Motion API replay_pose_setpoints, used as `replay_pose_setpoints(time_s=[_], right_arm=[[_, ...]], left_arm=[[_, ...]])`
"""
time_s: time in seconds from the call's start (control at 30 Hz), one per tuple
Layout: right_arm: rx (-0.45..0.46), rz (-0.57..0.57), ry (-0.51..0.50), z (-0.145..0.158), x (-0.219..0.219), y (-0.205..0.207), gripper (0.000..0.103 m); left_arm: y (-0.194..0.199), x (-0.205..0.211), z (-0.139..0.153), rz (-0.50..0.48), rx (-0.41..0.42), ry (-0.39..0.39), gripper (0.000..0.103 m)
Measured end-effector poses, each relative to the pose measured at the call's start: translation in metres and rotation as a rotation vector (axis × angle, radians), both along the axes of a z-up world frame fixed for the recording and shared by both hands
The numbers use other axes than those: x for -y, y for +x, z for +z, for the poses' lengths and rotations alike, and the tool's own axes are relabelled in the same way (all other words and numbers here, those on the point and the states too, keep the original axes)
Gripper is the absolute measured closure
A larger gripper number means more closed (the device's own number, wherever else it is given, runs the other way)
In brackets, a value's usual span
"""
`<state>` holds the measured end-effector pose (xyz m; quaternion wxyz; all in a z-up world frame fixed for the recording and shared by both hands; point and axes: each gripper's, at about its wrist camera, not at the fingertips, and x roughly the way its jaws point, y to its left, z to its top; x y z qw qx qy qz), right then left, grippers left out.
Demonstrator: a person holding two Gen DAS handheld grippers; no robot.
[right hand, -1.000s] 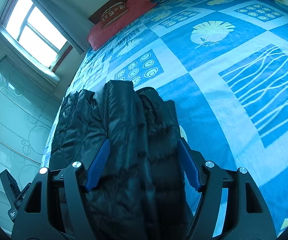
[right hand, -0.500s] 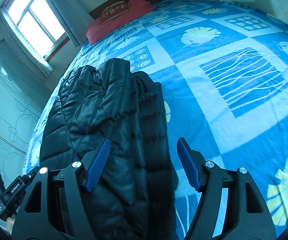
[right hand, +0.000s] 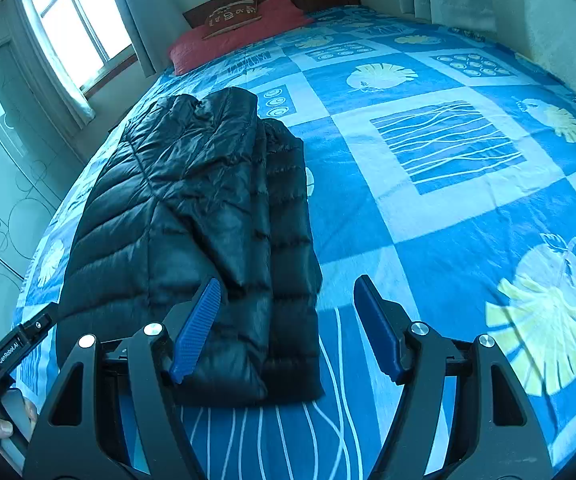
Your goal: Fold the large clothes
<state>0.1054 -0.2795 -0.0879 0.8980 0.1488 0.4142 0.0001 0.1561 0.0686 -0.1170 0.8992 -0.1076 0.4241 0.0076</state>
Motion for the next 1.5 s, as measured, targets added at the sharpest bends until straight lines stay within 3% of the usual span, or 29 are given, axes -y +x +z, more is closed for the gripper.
replay_pose_setpoints(time_s=[0.37, 0.53, 0.63, 0.83, 1.03, 1.5], right_arm=[[0.006, -0.004, -0.094, 0.004, -0.007, -0.045, 0.029], [0.049, 0.005, -0.119, 0.023, -0.021, -0.064, 0.028], [0.095, 0.007, -0.140, 0.041, -0.029, -0.074, 0.021], [0.166, 0.027, -0.199, 0.065, -0.045, -0.087, 0.017], [0.175, 0.046, -0.196, 0.068, -0.051, -0.089, 0.016], [0.187, 0.057, -0.190, 0.067, -0.053, -0.092, 0.016]], left_arm=[[-0.045, 0.014, 0.003, -0.008, 0.013, 0.098, 0.022], [-0.063, 0.017, 0.022, -0.008, 0.051, 0.123, 0.022], [-0.072, 0.019, 0.034, -0.003, 0.082, 0.139, 0.022], [-0.085, 0.020, 0.057, 0.006, 0.122, 0.145, 0.022], [-0.095, 0.019, 0.069, 0.015, 0.163, 0.143, 0.019], [-0.103, 0.027, 0.070, 0.004, 0.176, 0.154, 0.019]])
